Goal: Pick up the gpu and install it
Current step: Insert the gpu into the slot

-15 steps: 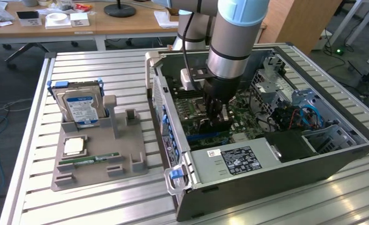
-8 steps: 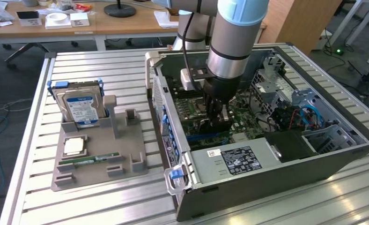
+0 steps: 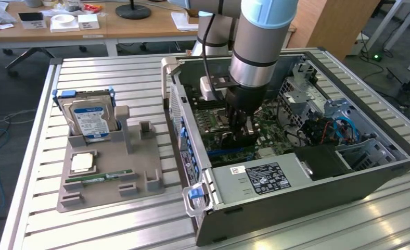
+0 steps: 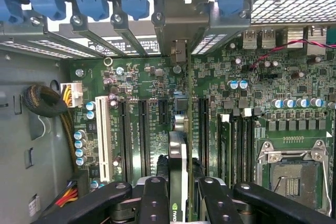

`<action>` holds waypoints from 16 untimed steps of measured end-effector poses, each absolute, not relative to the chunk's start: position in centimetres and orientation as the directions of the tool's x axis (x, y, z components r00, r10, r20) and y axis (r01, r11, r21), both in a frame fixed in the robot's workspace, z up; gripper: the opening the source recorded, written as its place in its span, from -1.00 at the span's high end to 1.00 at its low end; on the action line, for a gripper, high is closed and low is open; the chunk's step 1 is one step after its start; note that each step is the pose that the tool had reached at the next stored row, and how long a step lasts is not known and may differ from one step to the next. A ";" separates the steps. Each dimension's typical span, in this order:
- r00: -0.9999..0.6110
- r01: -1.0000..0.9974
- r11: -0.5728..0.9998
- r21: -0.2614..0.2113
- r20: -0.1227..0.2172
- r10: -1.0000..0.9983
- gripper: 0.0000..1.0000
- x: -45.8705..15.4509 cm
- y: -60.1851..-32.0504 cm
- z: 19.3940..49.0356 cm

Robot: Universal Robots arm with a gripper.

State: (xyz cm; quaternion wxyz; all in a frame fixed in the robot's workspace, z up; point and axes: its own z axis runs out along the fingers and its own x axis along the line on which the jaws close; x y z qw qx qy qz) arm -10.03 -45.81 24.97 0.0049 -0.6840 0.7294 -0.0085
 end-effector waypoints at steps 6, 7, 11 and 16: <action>-0.065 -0.998 0.065 -0.019 0.005 -0.998 0.47 -10.1 -46.0 25.0; -0.065 -0.998 0.064 -0.019 0.004 -0.998 0.47 -10.0 -46.0 25.0; -0.064 -0.998 0.065 -0.019 -0.003 -0.998 0.47 -10.0 -46.0 25.0; -0.065 -0.998 0.065 -0.018 -0.010 -0.998 0.47 -10.0 -46.0 25.0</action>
